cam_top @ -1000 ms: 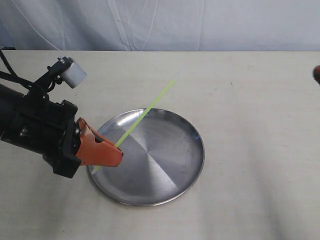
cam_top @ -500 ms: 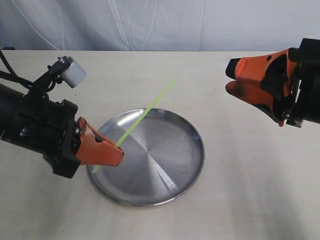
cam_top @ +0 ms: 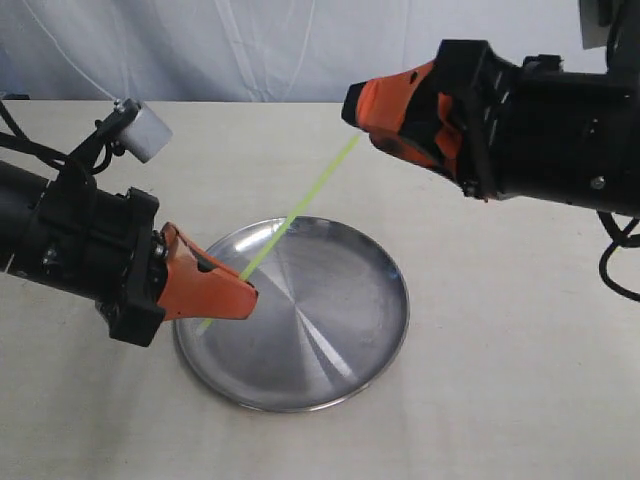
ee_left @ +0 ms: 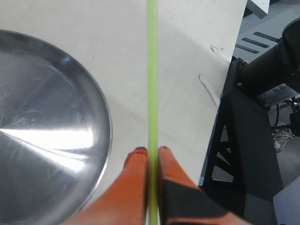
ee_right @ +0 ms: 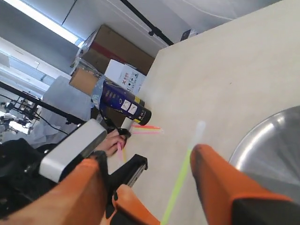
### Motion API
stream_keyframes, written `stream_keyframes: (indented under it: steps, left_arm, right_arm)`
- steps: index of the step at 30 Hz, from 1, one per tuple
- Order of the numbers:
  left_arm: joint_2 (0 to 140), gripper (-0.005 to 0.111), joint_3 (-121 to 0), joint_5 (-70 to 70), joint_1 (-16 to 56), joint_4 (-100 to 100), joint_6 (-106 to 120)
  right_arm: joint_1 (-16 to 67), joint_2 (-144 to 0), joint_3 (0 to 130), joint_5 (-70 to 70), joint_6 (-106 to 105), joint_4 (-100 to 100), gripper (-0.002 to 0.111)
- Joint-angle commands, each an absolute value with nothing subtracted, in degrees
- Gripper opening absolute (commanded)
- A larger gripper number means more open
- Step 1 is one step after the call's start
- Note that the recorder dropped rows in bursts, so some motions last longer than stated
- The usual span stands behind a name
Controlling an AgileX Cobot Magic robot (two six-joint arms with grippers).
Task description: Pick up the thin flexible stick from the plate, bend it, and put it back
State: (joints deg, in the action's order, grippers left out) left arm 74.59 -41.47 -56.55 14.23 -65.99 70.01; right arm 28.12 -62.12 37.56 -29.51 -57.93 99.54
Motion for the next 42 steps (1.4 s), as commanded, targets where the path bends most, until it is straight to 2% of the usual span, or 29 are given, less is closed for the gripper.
stream_keyframes:
  steps: [1,4,6,9,11,12,24,42]
  left_arm:
    - [74.1,0.000,-41.1,-57.0,14.5,-67.6,70.8]
    - [74.1,0.000,-41.1,-57.0,14.5,-67.6,70.8]
    - [74.1,0.000,-41.1,-57.0,14.5,-67.6,70.8]
    - [74.1,0.000,-41.1,-57.0,14.5,-67.5,70.8]
    - [74.1,0.000,-41.1,-57.0,14.5,-67.3,70.9]
    - [74.1,0.000,-41.1,-56.8,14.5,-67.3,70.9]
    - [74.1,0.000,-41.1,-56.9,14.4,-72.4,71.0]
    - [74.1,0.000,-41.1,-60.5,14.4,-87.4,83.1]
  right_arm:
    - [32.2,-67.0,39.3,-26.3,-58.5,99.9,0.054]
    - [34.6,-71.4,42.0,-26.1,-58.5,99.9,0.054]
    - [36.3,-74.8,44.2,-25.4,-58.8,99.9,0.050]
    - [38.2,-77.1,45.8,-21.9,-58.8,99.9,0.026]
    - [39.0,-78.0,46.5,-19.9,-58.8,99.9,0.003]
    - [39.3,-78.3,46.6,-19.7,-58.8,99.9,0.000]
    - [39.4,-78.5,46.8,-18.8,-66.1,99.9,0.000]
    - [39.4,-78.5,46.8,-17.1,-67.4,99.9,0.000]
